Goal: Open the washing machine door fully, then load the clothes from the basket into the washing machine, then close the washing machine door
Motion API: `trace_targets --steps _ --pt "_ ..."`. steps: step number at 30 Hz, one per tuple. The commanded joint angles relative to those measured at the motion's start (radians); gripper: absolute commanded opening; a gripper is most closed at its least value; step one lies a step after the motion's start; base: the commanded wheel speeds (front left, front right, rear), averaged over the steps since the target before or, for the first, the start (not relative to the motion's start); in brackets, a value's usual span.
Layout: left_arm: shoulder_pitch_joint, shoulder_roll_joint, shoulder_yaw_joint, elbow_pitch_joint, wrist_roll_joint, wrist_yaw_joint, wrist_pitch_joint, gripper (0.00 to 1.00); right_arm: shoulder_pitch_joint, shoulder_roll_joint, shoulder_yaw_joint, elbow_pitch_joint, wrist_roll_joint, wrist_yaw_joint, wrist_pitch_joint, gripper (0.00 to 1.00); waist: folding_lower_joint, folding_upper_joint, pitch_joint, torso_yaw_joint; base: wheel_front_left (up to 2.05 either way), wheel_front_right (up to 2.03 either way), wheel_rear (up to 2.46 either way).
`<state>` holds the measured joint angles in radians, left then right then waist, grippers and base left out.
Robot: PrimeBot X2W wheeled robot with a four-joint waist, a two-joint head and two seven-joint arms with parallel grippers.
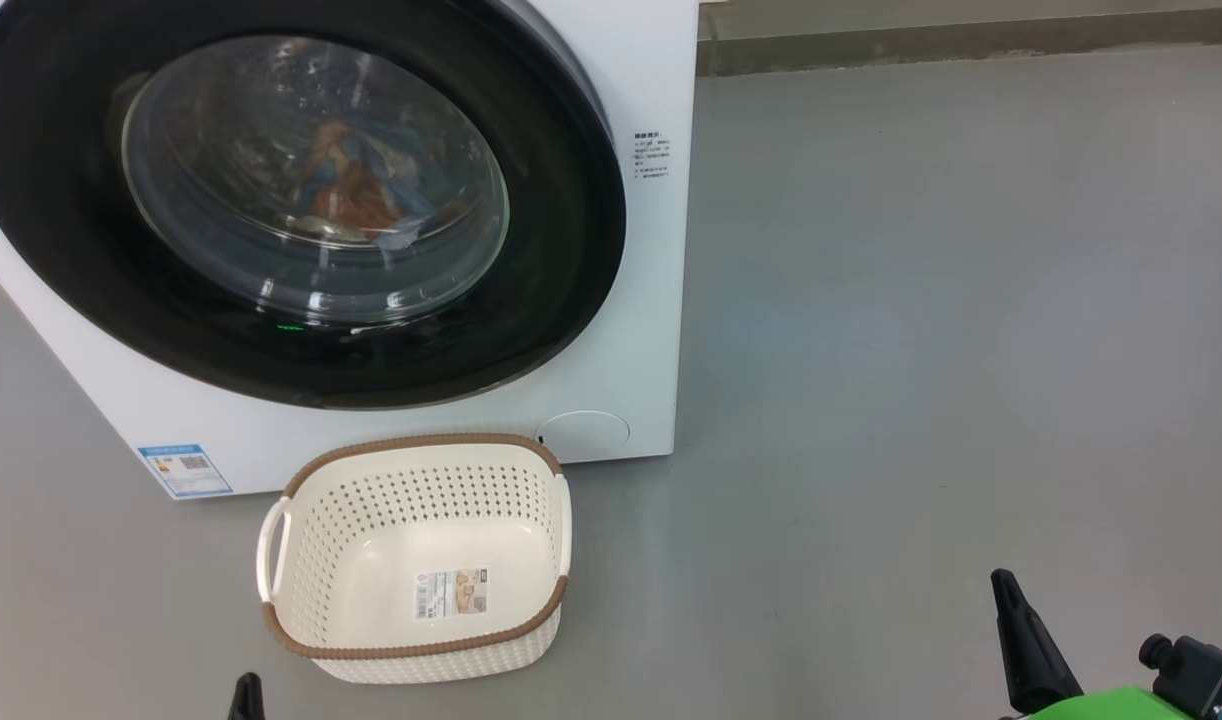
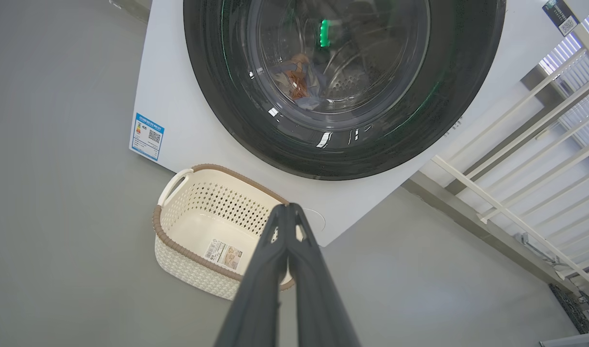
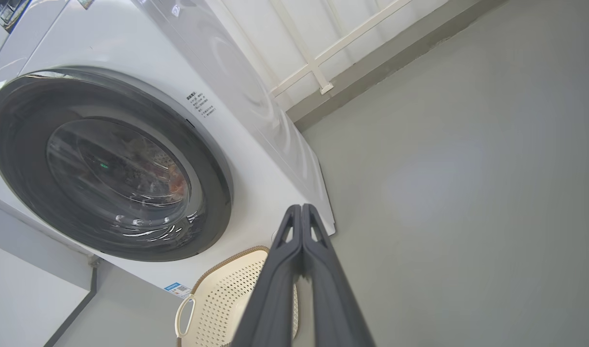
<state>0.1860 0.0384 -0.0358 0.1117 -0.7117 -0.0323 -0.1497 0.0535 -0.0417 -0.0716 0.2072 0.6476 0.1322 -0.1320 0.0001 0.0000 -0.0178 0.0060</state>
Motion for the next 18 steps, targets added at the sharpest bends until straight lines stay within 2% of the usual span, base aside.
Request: trace_targets --steps 1,18 --pt "-0.053 0.019 0.018 -0.014 -0.036 -0.012 0.008 0.00 -0.050 -0.006 0.003 -0.020 0.045 -0.001 0.010 0.00 -0.0001 0.0000 0.000 0.000 0.00 0.00 0.00" --pt "-0.100 0.025 0.034 0.015 -0.217 -0.029 0.050 0.00 -0.073 -0.006 -0.006 -0.009 0.228 -0.001 0.057 0.00 -0.0001 0.0000 0.005 -0.001 0.00 0.00 0.00"
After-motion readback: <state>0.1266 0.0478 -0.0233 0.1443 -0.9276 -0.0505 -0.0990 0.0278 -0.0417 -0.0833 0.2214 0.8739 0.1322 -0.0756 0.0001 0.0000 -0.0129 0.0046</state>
